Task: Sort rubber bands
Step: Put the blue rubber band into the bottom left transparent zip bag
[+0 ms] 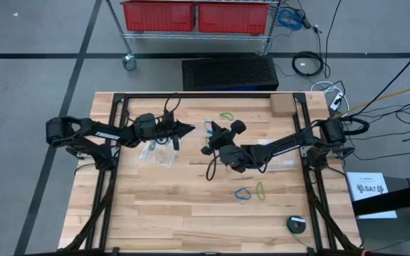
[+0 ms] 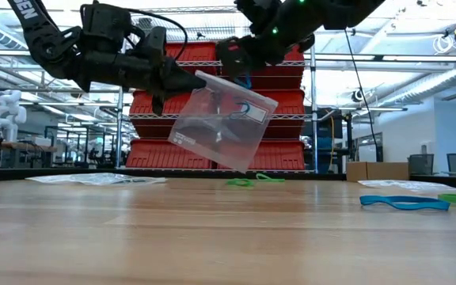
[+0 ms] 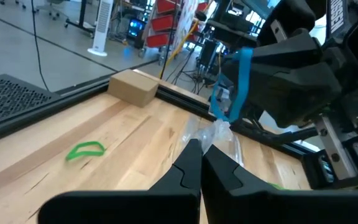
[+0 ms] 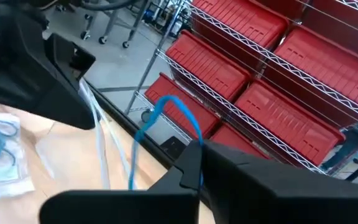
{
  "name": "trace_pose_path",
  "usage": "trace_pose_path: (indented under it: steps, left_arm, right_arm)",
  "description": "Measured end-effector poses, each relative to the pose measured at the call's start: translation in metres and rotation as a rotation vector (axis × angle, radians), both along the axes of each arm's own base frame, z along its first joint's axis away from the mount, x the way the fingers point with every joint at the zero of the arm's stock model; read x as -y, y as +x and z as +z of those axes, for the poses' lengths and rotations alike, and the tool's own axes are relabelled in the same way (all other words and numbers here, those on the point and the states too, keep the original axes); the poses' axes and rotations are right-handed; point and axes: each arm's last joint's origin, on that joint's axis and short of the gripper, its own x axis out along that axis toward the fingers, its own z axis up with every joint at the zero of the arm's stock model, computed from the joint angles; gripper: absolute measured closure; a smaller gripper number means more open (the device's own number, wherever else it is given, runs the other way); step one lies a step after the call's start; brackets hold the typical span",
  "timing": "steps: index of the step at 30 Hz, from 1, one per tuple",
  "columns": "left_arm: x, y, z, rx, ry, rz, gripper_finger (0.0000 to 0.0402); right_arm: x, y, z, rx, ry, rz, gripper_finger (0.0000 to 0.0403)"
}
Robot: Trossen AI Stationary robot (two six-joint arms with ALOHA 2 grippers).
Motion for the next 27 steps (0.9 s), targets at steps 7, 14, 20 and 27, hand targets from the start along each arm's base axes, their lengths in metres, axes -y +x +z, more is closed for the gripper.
trace_pose_path:
  steps: [7, 14, 20, 27]
  left_arm:
    - [0.000, 0.000, 0.001, 0.006, 0.001, 0.012, 0.0400]
    - [-0.001, 0.000, 0.001, 0.005, 0.000, 0.044, 0.0400]
    - [-0.002, 0.000, 0.000, 0.009, -0.024, 0.057, 0.0400]
    - [-0.001, 0.000, 0.000, 0.007, -0.024, 0.053, 0.0400]
  right_arm:
    - [-0.001, 0.005, -0.013, -0.040, 0.001, 0.023, 0.0403]
    - [-0.006, 0.006, -0.018, -0.047, 0.001, 0.037, 0.0403]
    - [-0.007, 0.006, -0.018, -0.059, -0.007, 0.045, 0.0403]
    - [0.004, 0.009, -0.018, -0.066, 0.009, 0.083, 0.0403]
